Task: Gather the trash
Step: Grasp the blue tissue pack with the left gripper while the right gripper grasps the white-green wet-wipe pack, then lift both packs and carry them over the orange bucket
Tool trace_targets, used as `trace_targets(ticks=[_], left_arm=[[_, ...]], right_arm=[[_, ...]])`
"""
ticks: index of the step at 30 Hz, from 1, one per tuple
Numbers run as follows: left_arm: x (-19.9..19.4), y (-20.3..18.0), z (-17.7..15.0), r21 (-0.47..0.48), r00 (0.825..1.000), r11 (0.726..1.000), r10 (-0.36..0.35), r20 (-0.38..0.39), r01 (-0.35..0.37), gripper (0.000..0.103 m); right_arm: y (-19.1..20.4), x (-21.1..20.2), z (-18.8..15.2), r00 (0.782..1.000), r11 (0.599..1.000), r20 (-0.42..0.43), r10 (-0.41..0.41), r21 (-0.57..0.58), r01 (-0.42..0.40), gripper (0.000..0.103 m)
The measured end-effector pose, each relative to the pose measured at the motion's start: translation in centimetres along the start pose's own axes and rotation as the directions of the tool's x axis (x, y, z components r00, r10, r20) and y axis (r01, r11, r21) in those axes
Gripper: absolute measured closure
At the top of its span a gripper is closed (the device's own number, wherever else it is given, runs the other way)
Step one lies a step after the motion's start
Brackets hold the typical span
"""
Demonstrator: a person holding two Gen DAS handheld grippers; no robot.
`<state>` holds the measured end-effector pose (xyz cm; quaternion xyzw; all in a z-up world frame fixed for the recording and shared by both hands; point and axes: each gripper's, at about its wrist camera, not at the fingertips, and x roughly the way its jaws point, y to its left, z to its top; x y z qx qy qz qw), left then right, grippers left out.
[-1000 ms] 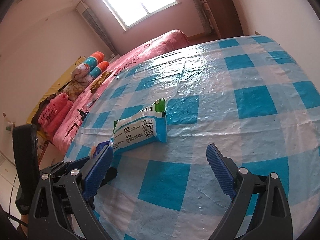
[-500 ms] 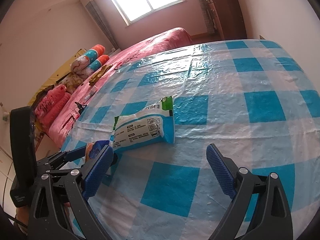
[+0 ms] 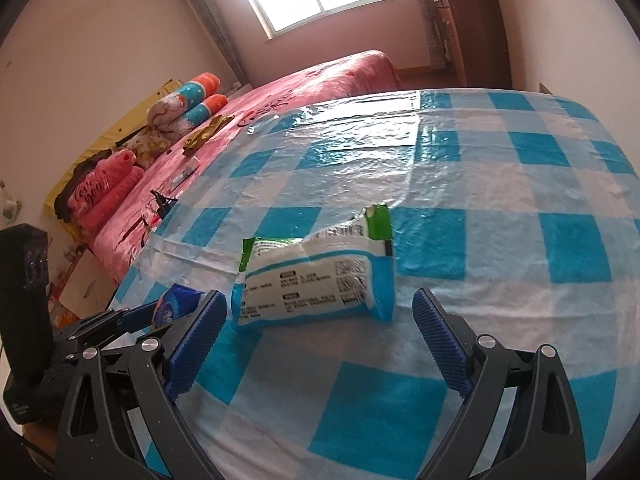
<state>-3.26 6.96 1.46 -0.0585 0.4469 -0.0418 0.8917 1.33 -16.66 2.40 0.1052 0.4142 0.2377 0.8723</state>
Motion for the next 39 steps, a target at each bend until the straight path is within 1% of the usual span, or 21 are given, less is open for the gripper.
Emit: trace_targets(ticks=[6,13,20,24,27,31,34,39], left_arm=[[-0.5,1.7,-0.3,-0.023,1.0,1.0,0.004,0.01,-0.003,0.041],[-1.0,3.3,-0.6,-0.035,1.0,0.999,0.007,0.018,-0.007,0.041],[-1.6,4.4,-1.0,-0.048,1.0,0.999,-0.004,0.024,0.005,0.041],[-1.8,5.0,-1.2,-0.055,1.0,0.998,-0.008,0.027,0.01,0.041],[-2.1,5.4,-1.4,-0.064,1.0,0.998,-0.008,0.03,0.01,0.041],[-2.4,6.2,-1.8,-0.076,0.999,0.997,-0.007,0.033,0.01,0.041],[-2.7,6.6,-2.1,-0.082,0.999,0.997,-0.007,0.036,0.01,0.041],[-3.2,7.0,-2.5,-0.088,0.999,0.996,-0.009,0.038,0.013,0.041]], right_arm=[[1.0,1.7,0.8,0.999,1.0,-0.039,-0.002,-0.03,0.001,0.01],[2.1,3.3,1.5,0.996,0.996,-0.062,-0.057,-0.065,0.053,0.005],[4.1,4.9,1.5,0.981,0.974,-0.093,-0.168,-0.171,0.15,0.004],[4.2,5.3,1.4,0.978,0.968,-0.094,-0.188,-0.186,0.168,0.007],[4.4,5.2,1.3,0.975,0.962,-0.084,-0.206,-0.201,0.185,0.018],[4.5,5.1,1.2,0.971,0.957,-0.078,-0.225,-0.207,0.205,0.024],[4.3,4.8,1.1,0.974,0.96,-0.074,-0.216,-0.2,0.198,0.028],[4.4,4.4,0.7,0.975,0.962,-0.071,-0.211,-0.194,0.193,0.029]])
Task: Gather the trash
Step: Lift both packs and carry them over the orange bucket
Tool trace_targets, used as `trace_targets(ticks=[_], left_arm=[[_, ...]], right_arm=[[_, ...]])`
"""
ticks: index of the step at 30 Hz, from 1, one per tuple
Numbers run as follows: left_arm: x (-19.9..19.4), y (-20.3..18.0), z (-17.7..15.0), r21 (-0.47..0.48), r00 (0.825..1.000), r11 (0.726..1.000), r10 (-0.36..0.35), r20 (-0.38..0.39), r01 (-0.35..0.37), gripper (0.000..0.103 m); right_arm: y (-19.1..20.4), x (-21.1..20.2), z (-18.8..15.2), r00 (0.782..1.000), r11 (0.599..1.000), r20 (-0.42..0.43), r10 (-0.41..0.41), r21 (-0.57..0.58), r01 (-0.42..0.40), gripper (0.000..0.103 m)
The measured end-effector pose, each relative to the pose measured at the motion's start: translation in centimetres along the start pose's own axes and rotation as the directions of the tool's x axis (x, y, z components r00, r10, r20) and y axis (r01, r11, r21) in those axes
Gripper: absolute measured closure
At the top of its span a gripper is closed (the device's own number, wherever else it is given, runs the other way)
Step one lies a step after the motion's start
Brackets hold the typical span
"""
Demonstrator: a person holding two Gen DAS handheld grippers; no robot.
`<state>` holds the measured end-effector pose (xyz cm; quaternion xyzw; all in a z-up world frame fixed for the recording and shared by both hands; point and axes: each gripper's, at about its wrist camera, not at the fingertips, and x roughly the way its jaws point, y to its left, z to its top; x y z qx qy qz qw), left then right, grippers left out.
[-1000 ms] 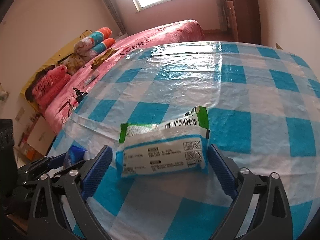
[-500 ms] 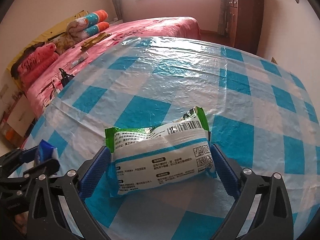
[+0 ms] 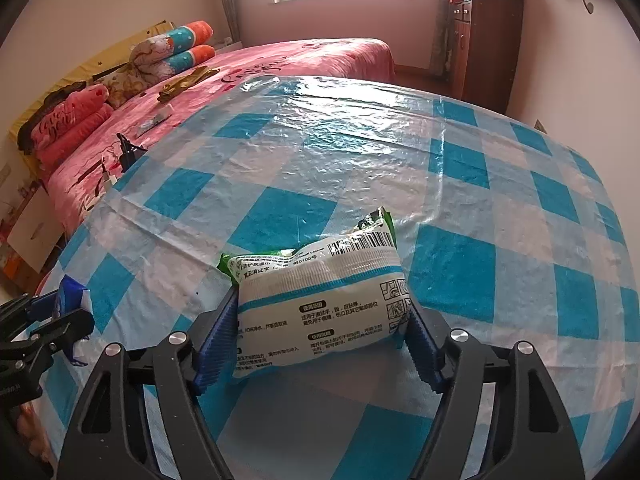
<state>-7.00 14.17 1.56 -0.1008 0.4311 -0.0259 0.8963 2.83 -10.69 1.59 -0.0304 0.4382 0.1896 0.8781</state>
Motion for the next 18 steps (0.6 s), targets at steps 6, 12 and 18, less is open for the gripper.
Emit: trace_targets(ticks=[6,12,18], left_arm=[[-0.7,1.1,-0.3,-0.012,1.0,1.0,0.0,0.009,0.0,0.041],[-1.4,2.2,-0.7,-0.025,1.0,1.0,0.009,0.017,-0.008,0.041],[-1.9,3.2,-1.1,-0.03,1.0,0.999,0.019,0.02,-0.018,0.041]], right_arm=[[-0.2,-0.5,-0.3,1.0,1.0,0.01,-0.012,0.019,0.012,0.03],[0.0,-1.3,-0.9,0.999,0.999,0.029,-0.026,0.025,0.025,0.03],[0.8,-2.3,-1.9,0.998,0.999,0.048,-0.034,0.02,0.033,0.03]])
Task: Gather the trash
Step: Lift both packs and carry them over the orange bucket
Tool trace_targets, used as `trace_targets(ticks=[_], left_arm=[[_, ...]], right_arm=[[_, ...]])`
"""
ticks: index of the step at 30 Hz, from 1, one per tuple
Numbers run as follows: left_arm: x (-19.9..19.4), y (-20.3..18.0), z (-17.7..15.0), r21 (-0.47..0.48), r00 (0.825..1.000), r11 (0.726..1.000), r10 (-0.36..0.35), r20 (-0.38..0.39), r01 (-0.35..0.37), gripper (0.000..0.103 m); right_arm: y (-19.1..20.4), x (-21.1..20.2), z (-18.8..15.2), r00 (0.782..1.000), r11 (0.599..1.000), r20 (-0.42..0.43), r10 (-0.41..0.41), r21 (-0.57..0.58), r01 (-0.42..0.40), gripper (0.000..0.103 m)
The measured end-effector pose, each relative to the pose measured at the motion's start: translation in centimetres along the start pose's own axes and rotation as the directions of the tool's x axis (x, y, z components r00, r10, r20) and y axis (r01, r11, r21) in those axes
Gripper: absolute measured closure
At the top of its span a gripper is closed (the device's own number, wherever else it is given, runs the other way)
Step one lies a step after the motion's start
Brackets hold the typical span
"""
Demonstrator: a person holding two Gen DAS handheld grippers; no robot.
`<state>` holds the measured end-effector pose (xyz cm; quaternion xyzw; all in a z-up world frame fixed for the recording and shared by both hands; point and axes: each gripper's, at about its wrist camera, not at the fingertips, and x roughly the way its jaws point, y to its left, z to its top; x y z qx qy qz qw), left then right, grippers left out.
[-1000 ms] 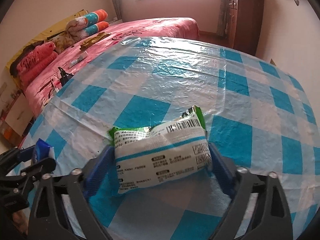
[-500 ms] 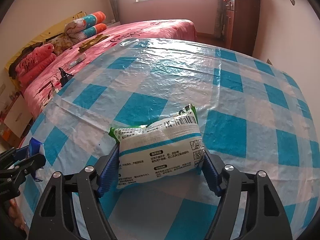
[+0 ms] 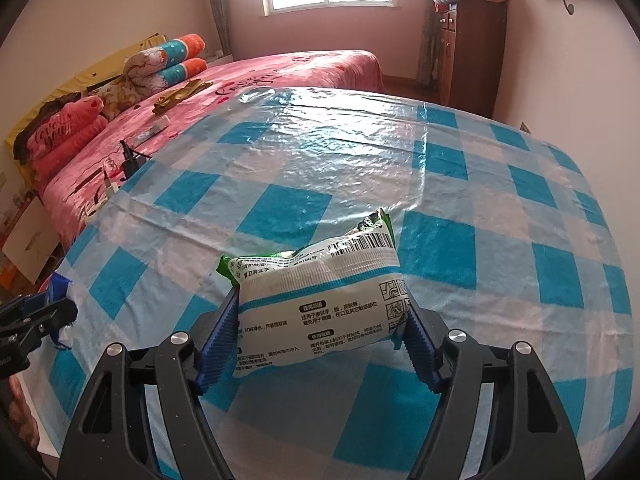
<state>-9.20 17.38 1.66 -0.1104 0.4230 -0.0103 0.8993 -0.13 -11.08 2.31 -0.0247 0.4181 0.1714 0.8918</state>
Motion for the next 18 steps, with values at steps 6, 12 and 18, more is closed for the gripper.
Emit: trace_targets(ticks=[6,12,18], left_arm=[[-0.9,0.9,-0.2,-0.003,1.0,1.0,0.017,0.018,-0.017,0.041],[-1.8,2.2,-0.3,-0.017,0.999,0.999,0.039,0.034,-0.038,0.041],[-2.6,3.8,-0.6,-0.04,0.997,0.997,0.061,0.044,-0.059,0.041]], right_arm=[[0.8,-0.8,-0.9,1.0,1.0,0.006,-0.002,-0.001,0.002,0.03],[1.6,-1.5,-1.7,1.0,1.0,0.004,0.004,-0.003,-0.004,0.03],[2.4,-2.4,-1.9,1.0,1.0,0.01,0.007,-0.01,-0.007,0.03]])
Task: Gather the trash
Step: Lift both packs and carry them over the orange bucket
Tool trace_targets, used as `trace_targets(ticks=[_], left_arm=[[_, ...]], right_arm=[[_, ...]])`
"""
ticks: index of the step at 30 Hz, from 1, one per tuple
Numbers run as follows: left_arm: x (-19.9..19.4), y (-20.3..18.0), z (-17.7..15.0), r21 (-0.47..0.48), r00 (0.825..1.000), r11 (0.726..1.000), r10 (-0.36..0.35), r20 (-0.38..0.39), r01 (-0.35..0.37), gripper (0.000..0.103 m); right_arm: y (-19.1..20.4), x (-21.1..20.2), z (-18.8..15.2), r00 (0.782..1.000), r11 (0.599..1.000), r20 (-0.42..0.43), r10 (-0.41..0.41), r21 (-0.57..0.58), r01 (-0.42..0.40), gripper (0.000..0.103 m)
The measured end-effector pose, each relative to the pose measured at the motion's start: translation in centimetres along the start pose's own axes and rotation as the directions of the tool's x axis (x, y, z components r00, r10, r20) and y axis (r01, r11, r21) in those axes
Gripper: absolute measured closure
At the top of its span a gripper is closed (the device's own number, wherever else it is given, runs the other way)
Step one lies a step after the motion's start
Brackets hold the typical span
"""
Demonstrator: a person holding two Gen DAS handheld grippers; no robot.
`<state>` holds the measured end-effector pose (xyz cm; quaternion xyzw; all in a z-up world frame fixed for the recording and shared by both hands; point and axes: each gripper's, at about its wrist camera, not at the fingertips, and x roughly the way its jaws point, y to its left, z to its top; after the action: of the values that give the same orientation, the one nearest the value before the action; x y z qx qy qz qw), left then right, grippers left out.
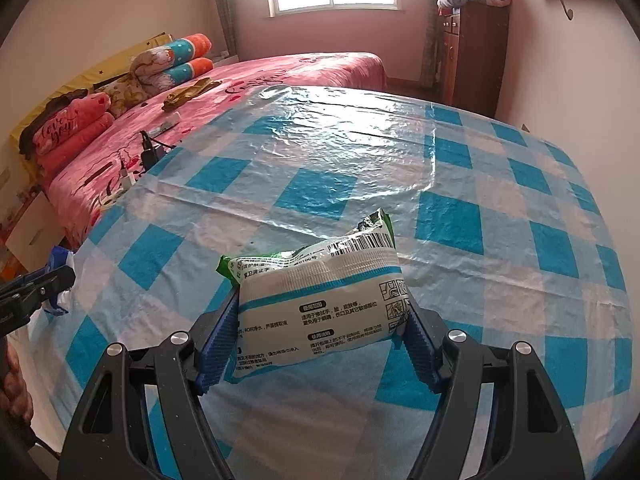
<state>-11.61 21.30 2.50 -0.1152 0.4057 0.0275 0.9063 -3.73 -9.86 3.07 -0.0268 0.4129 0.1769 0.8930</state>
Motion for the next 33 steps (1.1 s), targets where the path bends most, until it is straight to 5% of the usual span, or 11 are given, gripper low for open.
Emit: trace_targets(ticks=[13,33], left_arm=[[-1.6,3.5,-0.5,-0.051,0.999,0.998,0.041,0.022,-0.04,0.041],[-3.3,12.3,-2.4,-0.175,0.988,0.973,0.154,0.021,-0.148,0.041]], right_arm=[[3.5,-1.3,0.3,0.999,0.997,0.007,0.038,-0.06,-0.037,0.029],[15.8,-1.5,0.3,0.987,0.936,-0.026,0.157,-0.315,-0.157,0.029]])
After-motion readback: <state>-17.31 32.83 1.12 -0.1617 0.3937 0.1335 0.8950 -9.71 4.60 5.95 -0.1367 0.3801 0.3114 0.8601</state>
